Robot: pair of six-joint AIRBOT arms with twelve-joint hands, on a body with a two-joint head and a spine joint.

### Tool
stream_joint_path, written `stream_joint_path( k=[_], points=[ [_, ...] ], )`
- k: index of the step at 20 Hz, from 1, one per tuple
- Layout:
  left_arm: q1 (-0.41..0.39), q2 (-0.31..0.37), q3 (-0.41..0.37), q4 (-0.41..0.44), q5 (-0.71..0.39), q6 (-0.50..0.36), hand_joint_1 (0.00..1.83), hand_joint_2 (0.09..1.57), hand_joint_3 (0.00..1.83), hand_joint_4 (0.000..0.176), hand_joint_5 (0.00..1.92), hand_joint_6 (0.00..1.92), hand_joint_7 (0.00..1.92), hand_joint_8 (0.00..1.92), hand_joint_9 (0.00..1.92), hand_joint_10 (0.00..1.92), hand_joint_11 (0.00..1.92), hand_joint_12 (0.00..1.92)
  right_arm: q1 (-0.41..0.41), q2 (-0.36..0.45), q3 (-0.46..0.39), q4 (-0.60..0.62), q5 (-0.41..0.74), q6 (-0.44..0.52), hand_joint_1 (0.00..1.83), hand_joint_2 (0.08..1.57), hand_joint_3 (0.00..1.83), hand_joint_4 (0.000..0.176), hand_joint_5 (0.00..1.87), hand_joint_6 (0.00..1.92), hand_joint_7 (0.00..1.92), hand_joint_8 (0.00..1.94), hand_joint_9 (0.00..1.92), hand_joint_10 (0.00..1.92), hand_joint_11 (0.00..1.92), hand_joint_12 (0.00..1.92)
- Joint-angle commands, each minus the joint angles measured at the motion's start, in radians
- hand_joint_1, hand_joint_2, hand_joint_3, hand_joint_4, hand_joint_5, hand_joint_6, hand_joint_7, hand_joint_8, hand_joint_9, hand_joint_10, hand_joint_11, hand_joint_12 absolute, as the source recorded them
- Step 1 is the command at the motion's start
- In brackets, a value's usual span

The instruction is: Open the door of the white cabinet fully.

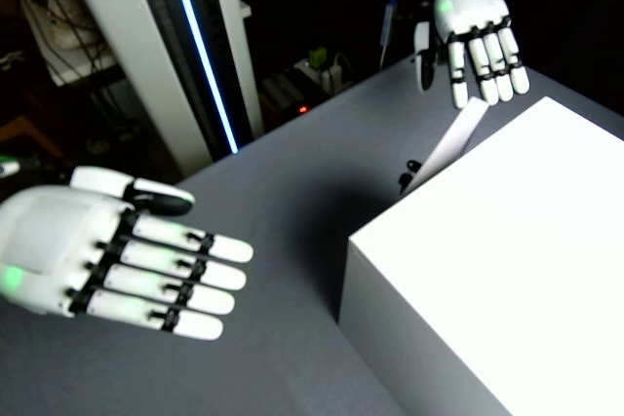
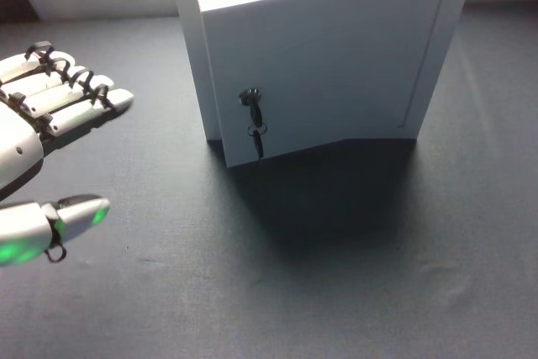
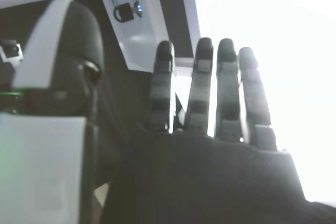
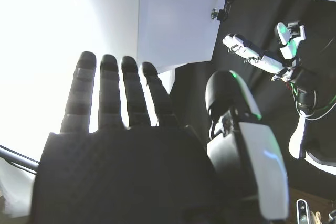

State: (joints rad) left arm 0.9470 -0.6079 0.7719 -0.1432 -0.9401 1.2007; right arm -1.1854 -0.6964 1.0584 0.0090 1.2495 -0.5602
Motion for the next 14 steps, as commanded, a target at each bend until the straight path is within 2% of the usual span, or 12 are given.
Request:
stream_joint_path(
  k=[1, 3, 6, 7, 14],
  points=[
    [-0.012, 0.003, 0.006, -0.007, -0.111, -0.001, 0.00, 1.38, 0.03, 0.000, 0.12, 0.00, 0.16, 0.00, 0.15, 0.01, 0.02, 0.30, 0.003, 0.002, 0.006, 0.037, 0.111, 0.005, 0.18, 1.54, 0.01, 0.019, 0.09, 0.00, 0.09, 0.00, 0.07, 0.00, 0.03, 0.17],
    [-0.013, 0.000, 0.007, -0.006, -0.100, -0.001, 0.00, 1.38, 0.02, 0.000, 0.12, 0.00, 0.16, 0.00, 0.17, 0.01, 0.06, 0.33, 0.002, -0.001, 0.007, 0.036, 0.110, 0.005, 0.22, 1.54, 0.00, 0.008, 0.09, 0.00, 0.08, 0.00, 0.06, 0.00, 0.04, 0.16],
    [-0.027, -0.011, 0.015, 0.018, -0.080, -0.021, 0.00, 1.39, 0.02, 0.000, 0.13, 0.01, 0.18, 0.01, 0.19, 0.01, 0.09, 0.34, 0.002, -0.001, 0.008, 0.033, 0.106, 0.005, 0.25, 1.54, 0.00, 0.002, 0.09, 0.00, 0.07, 0.00, 0.08, 0.00, 0.08, 0.16],
    [-0.032, -0.015, 0.018, 0.028, -0.076, -0.033, 0.00, 1.38, 0.01, 0.000, 0.14, 0.01, 0.18, 0.01, 0.19, 0.01, 0.09, 0.34, 0.002, -0.001, 0.009, 0.032, 0.105, 0.005, 0.31, 1.54, 0.00, 0.000, 0.10, 0.00, 0.08, 0.00, 0.08, 0.00, 0.08, 0.16],
    [-0.124, -0.125, 0.080, 0.062, -0.011, -0.054, 0.00, 1.38, 0.01, 0.000, 0.16, 0.01, 0.20, 0.01, 0.21, 0.01, 0.12, 0.35, 0.002, -0.008, 0.014, 0.029, 0.098, 0.006, 0.37, 1.52, 0.00, 0.000, 0.15, 0.01, 0.14, 0.01, 0.12, 0.00, 0.09, 0.13]
  ],
)
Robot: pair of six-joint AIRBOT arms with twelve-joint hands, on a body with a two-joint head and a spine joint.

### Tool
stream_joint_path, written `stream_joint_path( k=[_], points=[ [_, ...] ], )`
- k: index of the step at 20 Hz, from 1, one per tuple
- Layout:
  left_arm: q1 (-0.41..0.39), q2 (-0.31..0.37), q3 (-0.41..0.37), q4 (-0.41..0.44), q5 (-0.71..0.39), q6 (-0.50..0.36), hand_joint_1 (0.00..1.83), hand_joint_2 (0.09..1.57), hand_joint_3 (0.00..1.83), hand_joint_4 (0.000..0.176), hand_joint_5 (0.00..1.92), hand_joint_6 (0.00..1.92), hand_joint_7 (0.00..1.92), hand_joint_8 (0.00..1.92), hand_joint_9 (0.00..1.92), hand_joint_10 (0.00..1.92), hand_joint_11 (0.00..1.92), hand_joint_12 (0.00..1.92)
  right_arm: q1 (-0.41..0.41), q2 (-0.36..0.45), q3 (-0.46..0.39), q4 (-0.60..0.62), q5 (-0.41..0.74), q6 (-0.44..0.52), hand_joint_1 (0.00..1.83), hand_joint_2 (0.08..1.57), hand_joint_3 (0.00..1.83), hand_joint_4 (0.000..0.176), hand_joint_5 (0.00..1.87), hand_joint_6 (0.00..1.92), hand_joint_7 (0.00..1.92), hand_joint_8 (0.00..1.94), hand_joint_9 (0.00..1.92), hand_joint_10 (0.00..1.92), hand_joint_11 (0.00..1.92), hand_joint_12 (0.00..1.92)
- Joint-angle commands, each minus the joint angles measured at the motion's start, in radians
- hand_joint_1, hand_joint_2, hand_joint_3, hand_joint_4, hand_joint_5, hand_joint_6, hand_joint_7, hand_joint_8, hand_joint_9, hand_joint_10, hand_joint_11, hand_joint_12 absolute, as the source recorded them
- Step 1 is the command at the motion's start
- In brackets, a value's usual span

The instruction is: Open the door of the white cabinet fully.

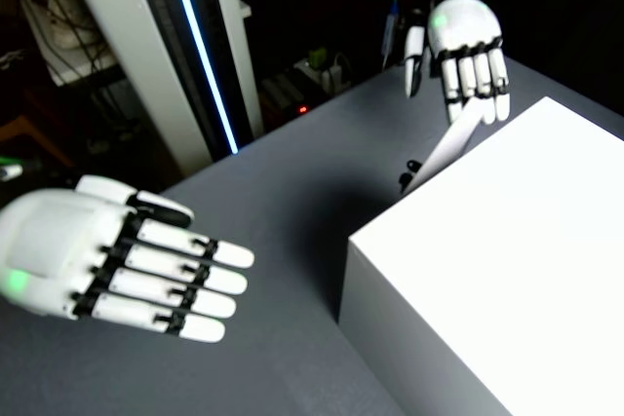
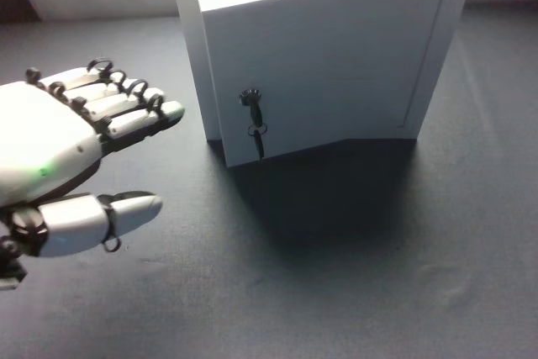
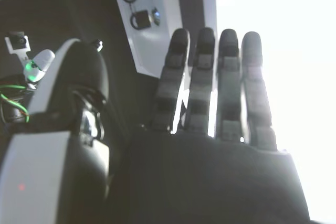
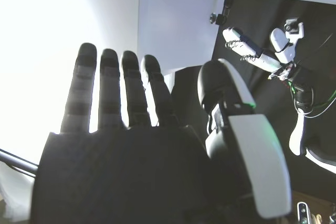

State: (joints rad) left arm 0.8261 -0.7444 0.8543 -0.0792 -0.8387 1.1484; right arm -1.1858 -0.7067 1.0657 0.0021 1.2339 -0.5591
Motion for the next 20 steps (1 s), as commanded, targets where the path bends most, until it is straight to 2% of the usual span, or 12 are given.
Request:
stream_joint_path(
  k=[1, 4, 8, 10, 13, 14, 15, 18, 19, 20],
  points=[
    [-0.017, -0.003, 0.008, -0.001, -0.101, -0.001, 0.00, 1.33, 0.00, 0.000, 0.15, 0.00, 0.19, 0.00, 0.20, 0.00, 0.12, 0.30, 0.003, 0.003, 0.007, 0.034, 0.113, 0.005, 0.40, 1.51, 0.00, 0.000, 0.17, 0.01, 0.16, 0.01, 0.13, 0.00, 0.10, 0.13],
    [-0.048, -0.036, 0.033, -0.001, -0.081, 0.004, 0.00, 1.30, 0.00, 0.000, 0.15, 0.00, 0.19, 0.00, 0.21, 0.00, 0.17, 0.22, 0.003, 0.003, 0.008, 0.033, 0.113, 0.010, 0.37, 1.51, 0.00, 0.000, 0.16, 0.00, 0.15, 0.00, 0.12, 0.00, 0.09, 0.11],
    [-0.077, -0.065, 0.048, -0.036, -0.063, 0.068, 0.00, 1.31, 0.00, 0.000, 0.12, 0.00, 0.15, 0.01, 0.16, 0.01, 0.10, 0.17, 0.003, 0.000, 0.010, 0.029, 0.114, 0.021, 0.36, 1.52, 0.00, 0.000, 0.16, 0.00, 0.15, 0.00, 0.12, 0.00, 0.10, 0.10],
    [-0.090, -0.074, 0.052, -0.059, -0.059, 0.110, 0.00, 1.27, 0.00, 0.000, 0.10, 0.00, 0.15, 0.00, 0.16, 0.00, 0.11, 0.17, 0.003, -0.002, 0.015, 0.026, 0.114, 0.035, 0.30, 1.51, 0.00, 0.003, 0.15, 0.00, 0.14, 0.00, 0.12, 0.00, 0.10, 0.10],
    [-0.105, -0.092, 0.072, -0.081, -0.060, 0.114, 0.00, 1.28, 0.00, 0.000, 0.06, 0.00, 0.13, 0.00, 0.13, 0.00, 0.06, 0.14, 0.003, -0.003, 0.015, 0.025, 0.114, 0.036, 0.31, 1.52, 0.00, 0.005, 0.15, 0.00, 0.15, 0.00, 0.13, 0.00, 0.12, 0.09],
    [-0.108, -0.095, 0.077, -0.086, -0.060, 0.114, 0.00, 1.27, 0.00, 0.000, 0.06, 0.00, 0.11, 0.00, 0.10, 0.00, 0.03, 0.13, 0.003, -0.003, 0.015, 0.024, 0.114, 0.036, 0.31, 1.52, 0.00, 0.009, 0.15, 0.00, 0.15, 0.00, 0.13, 0.00, 0.12, 0.09],
    [-0.113, -0.100, 0.082, -0.092, -0.061, 0.114, 0.00, 1.30, 0.00, 0.000, 0.06, 0.00, 0.09, 0.00, 0.08, 0.00, 0.03, 0.13, 0.003, -0.003, 0.016, 0.024, 0.114, 0.036, 0.27, 1.52, 0.00, 0.026, 0.14, 0.00, 0.14, 0.00, 0.13, 0.00, 0.13, 0.09],
    [-0.125, -0.112, 0.086, -0.094, -0.073, 0.114, 0.02, 1.33, 0.02, 0.000, 0.08, 0.01, 0.06, 0.00, 0.02, 0.00, 0.00, 0.01, 0.003, -0.005, 0.016, 0.024, 0.114, 0.036, 0.26, 1.52, 0.00, 0.022, 0.14, 0.00, 0.15, 0.00, 0.14, 0.00, 0.15, 0.08],
    [-0.127, -0.114, 0.082, -0.089, -0.077, 0.114, 0.00, 1.33, 0.01, 0.000, 0.08, 0.01, 0.07, 0.00, 0.03, 0.01, 0.00, 0.00, 0.003, -0.005, 0.016, 0.024, 0.114, 0.036, 0.23, 1.51, 0.00, 0.030, 0.14, 0.00, 0.14, 0.00, 0.12, 0.00, 0.14, 0.07],
    [-0.128, -0.114, 0.078, -0.085, -0.083, 0.114, 0.00, 1.33, 0.01, 0.000, 0.09, 0.01, 0.08, 0.01, 0.05, 0.01, 0.04, 0.02, 0.003, -0.006, 0.016, 0.024, 0.114, 0.036, 0.23, 1.51, 0.00, 0.029, 0.15, 0.00, 0.15, 0.00, 0.13, 0.00, 0.16, 0.08]
  ],
)
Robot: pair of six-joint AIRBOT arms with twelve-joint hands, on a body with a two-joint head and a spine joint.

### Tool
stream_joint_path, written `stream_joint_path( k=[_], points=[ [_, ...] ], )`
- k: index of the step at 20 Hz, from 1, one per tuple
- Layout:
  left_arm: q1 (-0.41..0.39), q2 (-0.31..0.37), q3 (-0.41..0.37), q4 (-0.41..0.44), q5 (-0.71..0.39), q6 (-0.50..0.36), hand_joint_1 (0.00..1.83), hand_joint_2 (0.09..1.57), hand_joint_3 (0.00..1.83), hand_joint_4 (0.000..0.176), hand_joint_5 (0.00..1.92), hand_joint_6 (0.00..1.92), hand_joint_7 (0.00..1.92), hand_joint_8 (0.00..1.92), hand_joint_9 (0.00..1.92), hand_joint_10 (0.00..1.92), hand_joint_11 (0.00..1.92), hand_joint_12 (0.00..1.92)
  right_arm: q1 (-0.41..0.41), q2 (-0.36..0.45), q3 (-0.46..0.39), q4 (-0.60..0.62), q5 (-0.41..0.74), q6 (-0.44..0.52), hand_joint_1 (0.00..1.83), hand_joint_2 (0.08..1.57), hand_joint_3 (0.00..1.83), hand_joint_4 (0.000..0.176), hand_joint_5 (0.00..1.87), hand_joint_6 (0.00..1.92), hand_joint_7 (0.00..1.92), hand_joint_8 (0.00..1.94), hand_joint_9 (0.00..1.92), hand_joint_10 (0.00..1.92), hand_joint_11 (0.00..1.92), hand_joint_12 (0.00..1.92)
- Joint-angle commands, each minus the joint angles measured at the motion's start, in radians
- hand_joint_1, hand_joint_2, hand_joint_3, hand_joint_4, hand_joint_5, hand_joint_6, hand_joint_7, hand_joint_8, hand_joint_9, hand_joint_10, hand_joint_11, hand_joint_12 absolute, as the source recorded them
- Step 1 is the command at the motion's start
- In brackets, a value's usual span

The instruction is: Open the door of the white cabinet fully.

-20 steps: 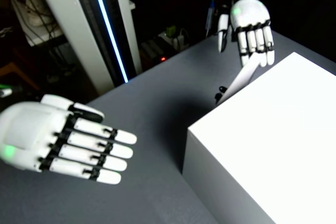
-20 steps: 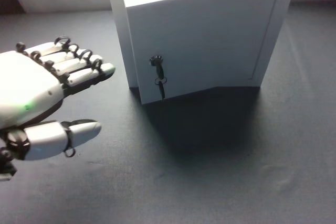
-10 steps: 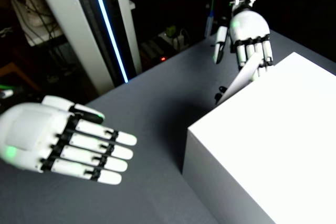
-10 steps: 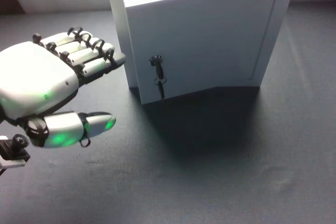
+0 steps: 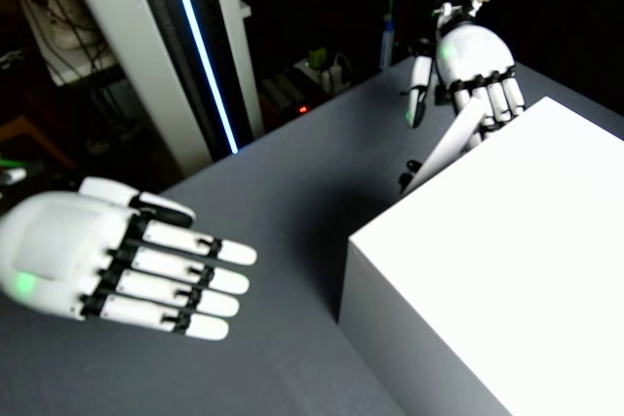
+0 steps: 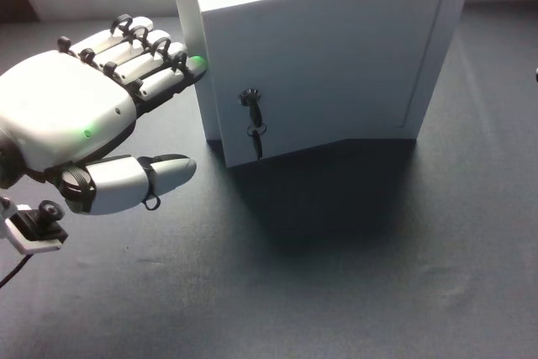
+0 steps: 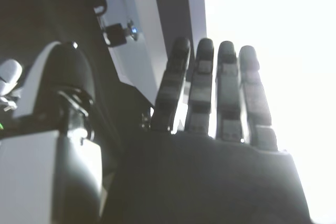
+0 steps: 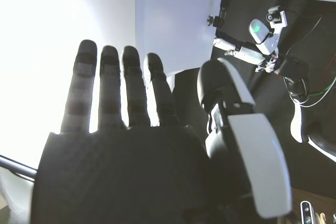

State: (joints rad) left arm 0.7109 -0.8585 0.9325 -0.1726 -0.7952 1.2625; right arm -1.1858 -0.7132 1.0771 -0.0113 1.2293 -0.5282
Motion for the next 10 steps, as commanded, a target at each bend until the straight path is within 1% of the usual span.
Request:
stream_joint_path(
  k=[1, 2, 3, 4, 5, 6, 10],
  points=[
    [-0.013, -0.001, -0.004, 0.011, -0.134, -0.001, 0.00, 1.34, 0.01, 0.000, 0.09, 0.01, 0.08, 0.00, 0.05, 0.01, 0.05, 0.02, 0.003, 0.001, 0.005, 0.038, 0.118, 0.005, 0.25, 1.51, 0.00, 0.023, 0.15, 0.00, 0.15, 0.00, 0.13, 0.00, 0.15, 0.07],
    [-0.013, -0.001, -0.008, 0.014, -0.142, -0.004, 0.00, 1.30, 0.00, 0.000, 0.08, 0.00, 0.06, 0.00, 0.04, 0.00, 0.03, 0.01, 0.003, 0.001, 0.005, 0.038, 0.118, 0.005, 0.25, 1.52, 0.00, 0.021, 0.15, 0.00, 0.15, 0.00, 0.13, 0.00, 0.15, 0.07],
    [-0.012, -0.001, -0.010, 0.022, -0.153, -0.020, 0.00, 1.30, 0.00, 0.000, 0.10, 0.01, 0.09, 0.01, 0.08, 0.02, 0.08, 0.03, 0.003, 0.001, 0.005, 0.038, 0.118, 0.005, 0.26, 1.52, 0.00, 0.020, 0.15, 0.00, 0.15, 0.00, 0.13, 0.00, 0.14, 0.06],
    [-0.010, -0.001, -0.012, 0.031, -0.161, -0.036, 0.00, 1.29, 0.00, 0.000, 0.10, 0.01, 0.09, 0.01, 0.08, 0.01, 0.07, 0.03, 0.003, 0.000, 0.005, 0.038, 0.118, 0.005, 0.26, 1.53, 0.00, 0.023, 0.15, 0.00, 0.15, 0.00, 0.12, 0.00, 0.14, 0.06],
    [-0.006, -0.002, -0.014, 0.037, -0.172, -0.051, 0.00, 1.28, 0.00, 0.000, 0.11, 0.01, 0.10, 0.01, 0.08, 0.02, 0.08, 0.03, 0.003, -0.001, 0.005, 0.039, 0.118, 0.005, 0.24, 1.52, 0.00, 0.016, 0.15, 0.00, 0.15, 0.00, 0.12, 0.00, 0.14, 0.06],
    [-0.003, -0.002, -0.017, 0.039, -0.179, -0.055, 0.00, 1.28, 0.00, 0.000, 0.13, 0.01, 0.13, 0.01, 0.10, 0.01, 0.09, 0.04, 0.003, -0.001, 0.005, 0.039, 0.118, 0.005, 0.23, 1.52, 0.00, 0.000, 0.16, 0.00, 0.16, 0.00, 0.13, 0.00, 0.15, 0.06],
    [0.023, 0.006, -0.030, 0.051, -0.199, -0.081, 0.00, 1.27, 0.00, 0.000, 0.14, 0.01, 0.15, 0.01, 0.12, 0.01, 0.11, 0.04, 0.003, -0.005, 0.007, 0.041, 0.117, 0.006, 0.23, 1.51, 0.00, 0.000, 0.17, 0.01, 0.17, 0.00, 0.13, 0.00, 0.15, 0.05]
  ],
)
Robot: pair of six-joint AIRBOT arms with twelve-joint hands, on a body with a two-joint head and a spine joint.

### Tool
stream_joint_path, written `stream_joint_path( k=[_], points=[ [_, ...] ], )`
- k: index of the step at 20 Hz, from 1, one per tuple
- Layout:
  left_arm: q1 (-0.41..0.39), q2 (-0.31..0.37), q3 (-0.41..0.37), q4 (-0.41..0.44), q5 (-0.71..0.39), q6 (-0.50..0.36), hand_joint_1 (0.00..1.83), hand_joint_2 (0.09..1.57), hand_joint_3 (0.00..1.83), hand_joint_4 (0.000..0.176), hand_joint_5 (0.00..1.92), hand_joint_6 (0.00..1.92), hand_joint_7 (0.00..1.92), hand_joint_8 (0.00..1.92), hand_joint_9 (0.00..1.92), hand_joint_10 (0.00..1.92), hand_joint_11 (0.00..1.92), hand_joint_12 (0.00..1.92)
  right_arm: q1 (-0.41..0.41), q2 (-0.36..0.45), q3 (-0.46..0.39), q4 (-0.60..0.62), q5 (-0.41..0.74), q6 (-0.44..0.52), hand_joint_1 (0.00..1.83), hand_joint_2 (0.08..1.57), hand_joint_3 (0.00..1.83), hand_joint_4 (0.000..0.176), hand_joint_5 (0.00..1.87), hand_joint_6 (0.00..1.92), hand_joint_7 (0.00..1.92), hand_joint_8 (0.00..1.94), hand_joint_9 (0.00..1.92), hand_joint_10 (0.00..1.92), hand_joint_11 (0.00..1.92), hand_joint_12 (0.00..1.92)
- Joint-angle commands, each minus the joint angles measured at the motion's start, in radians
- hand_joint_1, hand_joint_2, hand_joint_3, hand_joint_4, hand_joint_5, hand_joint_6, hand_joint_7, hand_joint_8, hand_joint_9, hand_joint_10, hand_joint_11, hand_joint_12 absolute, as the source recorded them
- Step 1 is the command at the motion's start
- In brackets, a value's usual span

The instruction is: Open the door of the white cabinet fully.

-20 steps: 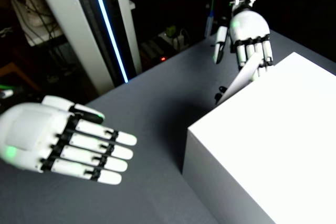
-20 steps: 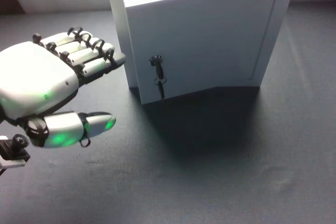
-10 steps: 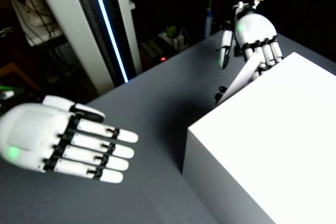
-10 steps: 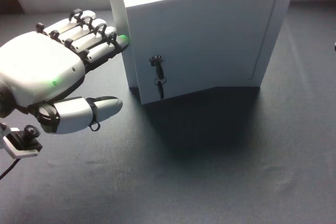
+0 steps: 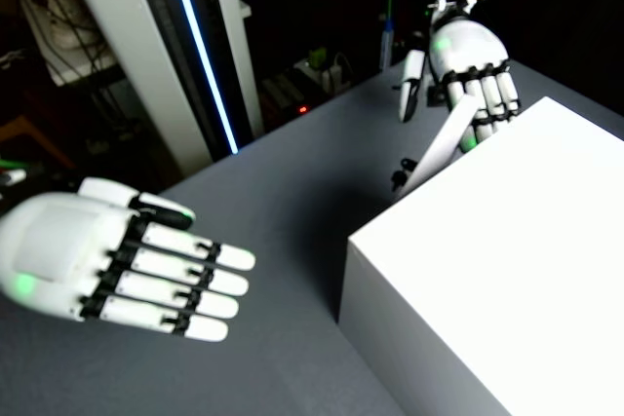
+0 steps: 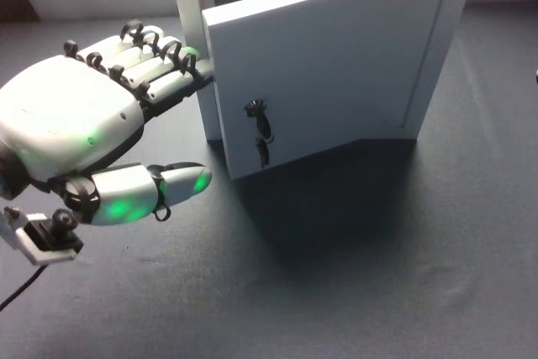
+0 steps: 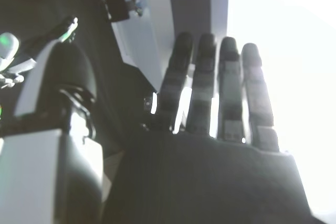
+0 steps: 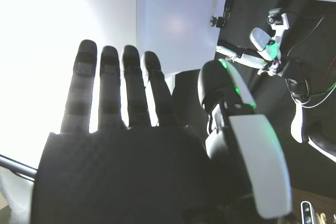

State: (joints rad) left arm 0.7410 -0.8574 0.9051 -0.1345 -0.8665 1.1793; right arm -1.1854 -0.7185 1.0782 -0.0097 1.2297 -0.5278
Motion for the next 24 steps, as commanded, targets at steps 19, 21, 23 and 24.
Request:
stream_joint_path(
  k=[19, 21, 23, 24],
  points=[
    [-0.034, 0.002, -0.016, 0.231, -0.022, -0.148, 0.00, 1.46, 0.00, 0.000, 0.12, 0.01, 0.17, 0.01, 0.19, 0.00, 0.01, 0.65, 0.002, -0.007, 0.009, 0.040, 0.112, 0.010, 0.12, 1.49, 0.00, 0.000, 0.18, 0.00, 0.16, 0.00, 0.12, 0.00, 0.13, 0.01],
    [-0.036, 0.001, -0.013, 0.261, -0.004, -0.175, 0.00, 1.46, 0.00, 0.000, 0.14, 0.00, 0.18, 0.01, 0.21, 0.01, 0.03, 0.66, 0.002, -0.008, 0.010, 0.040, 0.110, 0.010, 0.09, 1.49, 0.00, 0.000, 0.17, 0.00, 0.15, 0.00, 0.13, 0.00, 0.14, 0.01],
    [-0.042, 0.001, -0.012, 0.302, 0.015, -0.206, 0.00, 1.48, 0.00, 0.000, 0.13, 0.00, 0.12, 0.00, 0.16, 0.00, 0.00, 0.57, 0.002, -0.009, 0.010, 0.040, 0.109, 0.010, 0.09, 1.49, 0.00, 0.000, 0.17, 0.00, 0.16, 0.00, 0.12, 0.00, 0.13, 0.01],
    [-0.052, -0.001, -0.011, 0.336, 0.028, -0.229, 0.00, 1.48, 0.00, 0.000, 0.14, 0.01, 0.12, 0.00, 0.14, 0.00, 0.00, 0.48, 0.002, -0.010, 0.011, 0.040, 0.108, 0.010, 0.09, 1.49, 0.00, 0.000, 0.17, 0.00, 0.16, 0.00, 0.12, 0.00, 0.13, 0.01]
  ],
)
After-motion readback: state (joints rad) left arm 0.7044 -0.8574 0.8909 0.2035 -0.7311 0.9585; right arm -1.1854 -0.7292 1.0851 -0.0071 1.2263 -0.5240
